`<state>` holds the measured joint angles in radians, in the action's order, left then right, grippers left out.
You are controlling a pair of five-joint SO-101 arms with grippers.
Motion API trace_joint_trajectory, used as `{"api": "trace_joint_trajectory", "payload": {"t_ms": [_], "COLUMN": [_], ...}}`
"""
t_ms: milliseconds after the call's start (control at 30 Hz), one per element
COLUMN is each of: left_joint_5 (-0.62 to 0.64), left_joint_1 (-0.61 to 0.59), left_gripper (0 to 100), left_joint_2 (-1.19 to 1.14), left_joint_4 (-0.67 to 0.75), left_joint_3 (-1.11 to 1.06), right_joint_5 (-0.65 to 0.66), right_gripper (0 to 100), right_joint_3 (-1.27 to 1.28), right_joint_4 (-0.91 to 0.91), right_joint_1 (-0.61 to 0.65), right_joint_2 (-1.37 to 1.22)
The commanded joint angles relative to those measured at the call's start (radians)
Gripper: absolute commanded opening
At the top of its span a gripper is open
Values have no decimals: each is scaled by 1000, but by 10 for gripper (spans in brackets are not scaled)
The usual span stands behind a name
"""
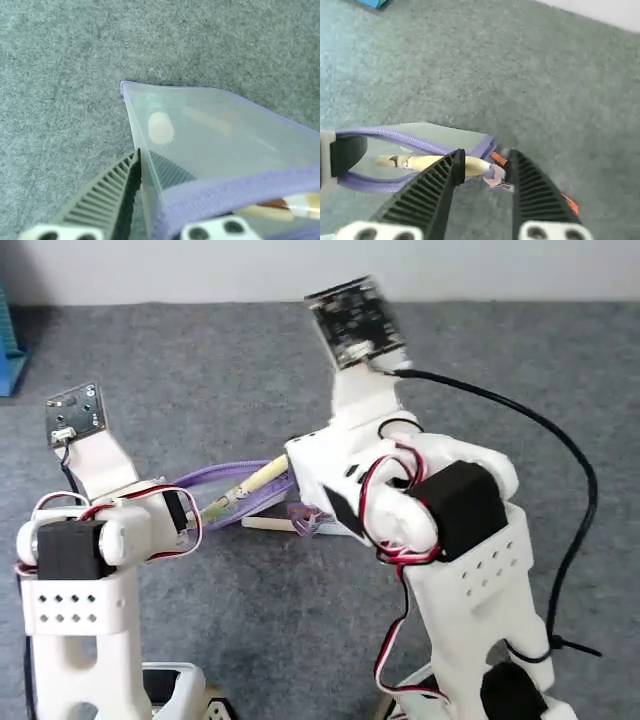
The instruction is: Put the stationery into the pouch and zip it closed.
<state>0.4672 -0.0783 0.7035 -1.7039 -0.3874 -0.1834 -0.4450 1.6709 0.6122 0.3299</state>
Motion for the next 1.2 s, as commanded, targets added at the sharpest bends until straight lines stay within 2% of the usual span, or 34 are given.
{"api": "trace_joint_trajectory", "payload": {"t_ms": [0,200,500,633,900,967,1167], "left_joint_5": [12,12,12,12,12,12,12], "left_joint_1": [-11,-11,-11,-11,-11,-11,-11], "left_gripper": [12,12,12,12,12,12,12], "left_joint_2": [-32,-32,-32,-32,-32,-32,-32], "left_joint_4": [15,15,15,15,17,17,15], "left_joint_3": [-38,-38,-38,-38,-38,-38,-38], "right_joint_5": [-44,-80,-80,-83,-83,-83,-83], "right_gripper": [9,8,8,8,16,56,293], "right_joint_3": [-11,-11,-9,-3,9,18,17], "right_joint_4": [-1,-61,-286,-257,-137,-136,-139], "right_joint_1": [-1,-7,-5,10,213,249,282], "right_joint_2": [2,77,237,216,68,41,53]}}
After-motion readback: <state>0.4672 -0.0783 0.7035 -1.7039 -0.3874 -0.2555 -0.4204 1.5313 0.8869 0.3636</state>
